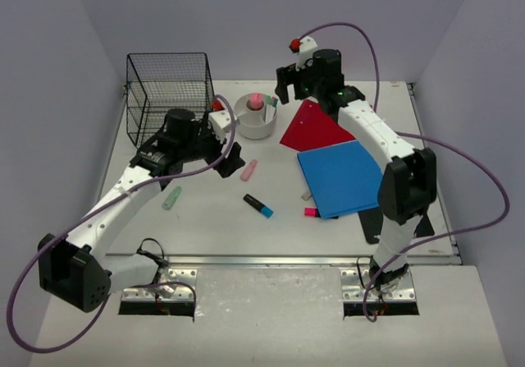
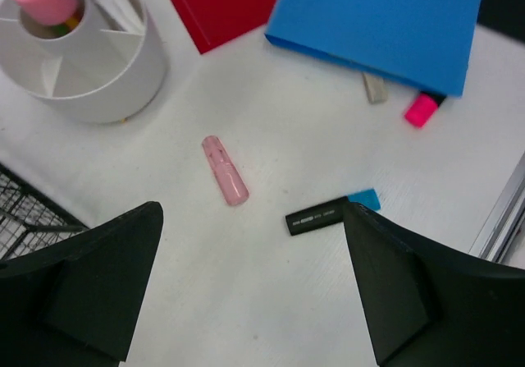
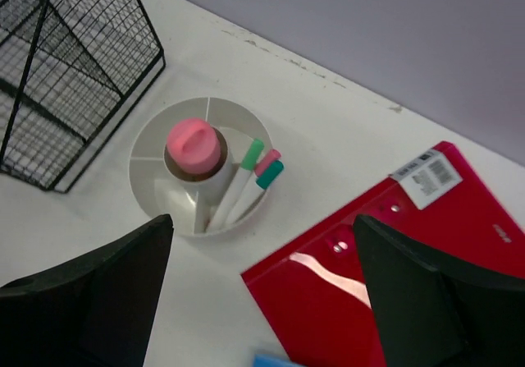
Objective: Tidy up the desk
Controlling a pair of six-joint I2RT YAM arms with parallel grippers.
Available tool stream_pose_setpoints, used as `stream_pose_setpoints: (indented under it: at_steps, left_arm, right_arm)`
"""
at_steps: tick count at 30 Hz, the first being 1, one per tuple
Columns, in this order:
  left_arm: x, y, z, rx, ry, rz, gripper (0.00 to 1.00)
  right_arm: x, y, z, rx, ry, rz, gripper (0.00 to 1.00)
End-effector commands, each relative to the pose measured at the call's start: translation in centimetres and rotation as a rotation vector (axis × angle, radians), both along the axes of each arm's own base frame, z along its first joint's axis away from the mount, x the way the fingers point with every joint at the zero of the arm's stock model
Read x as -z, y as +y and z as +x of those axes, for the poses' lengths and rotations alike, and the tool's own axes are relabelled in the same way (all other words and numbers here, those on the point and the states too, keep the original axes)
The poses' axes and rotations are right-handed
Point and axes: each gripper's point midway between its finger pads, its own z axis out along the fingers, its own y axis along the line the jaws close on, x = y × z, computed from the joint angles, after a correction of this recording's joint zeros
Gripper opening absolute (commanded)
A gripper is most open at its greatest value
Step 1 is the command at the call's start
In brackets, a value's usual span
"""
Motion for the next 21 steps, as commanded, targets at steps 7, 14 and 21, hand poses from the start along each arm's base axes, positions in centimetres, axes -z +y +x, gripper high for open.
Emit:
stream_pose_setpoints:
  at_steps: [7, 14, 21]
  left_arm:
    - [9.1, -6.4, -5.1, 0.709, 0.01, 0.523, 0.83]
    - [15.5, -7.6, -7.3, 0.939, 0.123, 0.813, 0.77]
    - [18.9, -9.1, -5.2, 0.992, 0.109, 0.918, 0.73]
  right_arm:
    - [3.9, -12.0, -12.2, -0.188, 0.246, -0.163, 0.92]
    - [7.3, -17.0, -16.9, -0.089, 0.414, -0.002, 0.88]
    - [9.2, -17.4, -19.8, -0.085, 0.463, 0.044, 0.88]
